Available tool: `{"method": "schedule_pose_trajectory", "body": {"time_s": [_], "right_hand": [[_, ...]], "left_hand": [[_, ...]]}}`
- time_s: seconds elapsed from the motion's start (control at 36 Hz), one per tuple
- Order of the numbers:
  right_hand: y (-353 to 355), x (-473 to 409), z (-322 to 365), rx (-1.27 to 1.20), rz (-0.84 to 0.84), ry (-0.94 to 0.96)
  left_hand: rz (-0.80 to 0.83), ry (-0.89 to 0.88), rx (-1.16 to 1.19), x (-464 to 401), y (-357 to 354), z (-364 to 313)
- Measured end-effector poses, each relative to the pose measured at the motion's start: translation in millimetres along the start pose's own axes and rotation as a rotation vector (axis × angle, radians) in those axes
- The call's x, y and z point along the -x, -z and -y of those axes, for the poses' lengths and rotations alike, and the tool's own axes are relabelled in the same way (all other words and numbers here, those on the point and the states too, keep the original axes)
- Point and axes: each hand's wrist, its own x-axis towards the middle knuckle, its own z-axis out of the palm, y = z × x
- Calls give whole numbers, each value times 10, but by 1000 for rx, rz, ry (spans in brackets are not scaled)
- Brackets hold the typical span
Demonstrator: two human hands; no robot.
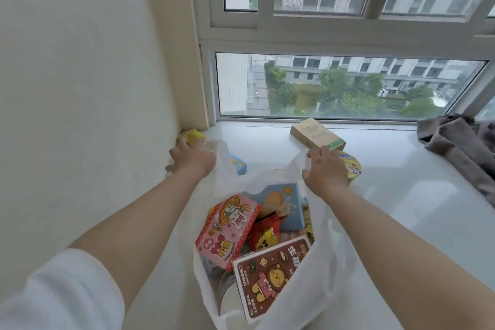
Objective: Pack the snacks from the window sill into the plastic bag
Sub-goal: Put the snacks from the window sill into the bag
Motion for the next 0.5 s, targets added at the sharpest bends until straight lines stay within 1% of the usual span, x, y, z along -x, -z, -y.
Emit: {"method": "schedule_pose_trajectory", "body": {"time_s": [0.06, 0.14, 0.17, 0.25, 0.36, 0.44, 0.5], "right_hand": [[-60, -78, 68, 1, 16, 39], [-183, -225, 171, -23, 46, 73], [-235, -285, 205, -32, 56, 80], [-419, -486, 306, -31, 106, 120], [-689, -811, 442, -83, 181, 131], [-892, -1113, 562, -179, 244, 88], [-1031, -1318, 661, -254, 292, 44]], "left_hand": [[19, -19, -112, -84, -104, -44], [-37, -152, -478, -258, -321, 20], [-47, -185, -567, -334, -391, 67], [-21, -226, -740, -578, -577, 217], [83, -219, -860, -920, -792, 320], [173, -143, -827, -1230, -921, 300], [198, -99, -786, -1468, -1000, 256]]}}
